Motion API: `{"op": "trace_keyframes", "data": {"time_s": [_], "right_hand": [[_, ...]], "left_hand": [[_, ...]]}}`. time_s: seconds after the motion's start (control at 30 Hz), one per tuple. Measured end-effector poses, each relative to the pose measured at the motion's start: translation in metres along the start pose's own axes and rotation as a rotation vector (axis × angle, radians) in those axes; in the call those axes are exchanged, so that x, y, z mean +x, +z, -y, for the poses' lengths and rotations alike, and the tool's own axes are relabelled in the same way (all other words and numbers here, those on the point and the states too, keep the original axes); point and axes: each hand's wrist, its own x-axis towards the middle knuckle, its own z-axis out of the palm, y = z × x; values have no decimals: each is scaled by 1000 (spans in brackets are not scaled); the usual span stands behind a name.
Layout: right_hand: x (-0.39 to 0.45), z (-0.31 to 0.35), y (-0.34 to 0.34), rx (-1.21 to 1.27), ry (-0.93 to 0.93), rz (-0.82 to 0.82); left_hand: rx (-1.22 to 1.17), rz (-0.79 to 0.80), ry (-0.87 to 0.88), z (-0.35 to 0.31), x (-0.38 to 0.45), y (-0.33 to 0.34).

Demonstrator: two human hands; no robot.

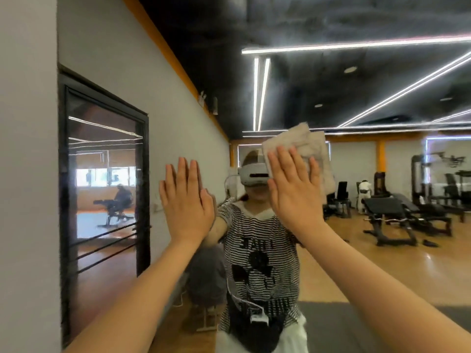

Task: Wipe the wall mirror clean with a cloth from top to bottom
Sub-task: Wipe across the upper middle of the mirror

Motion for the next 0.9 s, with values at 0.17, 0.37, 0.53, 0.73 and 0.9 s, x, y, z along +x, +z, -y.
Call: {"op": "trace_keyframes", "data": {"time_s": [0.17,0.37,0.53,0.73,0.9], "right_hand": [[1,12,-5,-41,64,56],[3,19,-18,-54,180,238],[7,24,-28,-76,227,278],[11,21,-35,21,231,226],[12,65,-4,-3,507,100]], "left_hand": [[-71,72,16,2,0,-3],[-196,203,107,12,2,-23],[-244,241,319,74,23,-65],[-11,194,317,170,38,-48],[1,61,348,175,34,-33]]}}
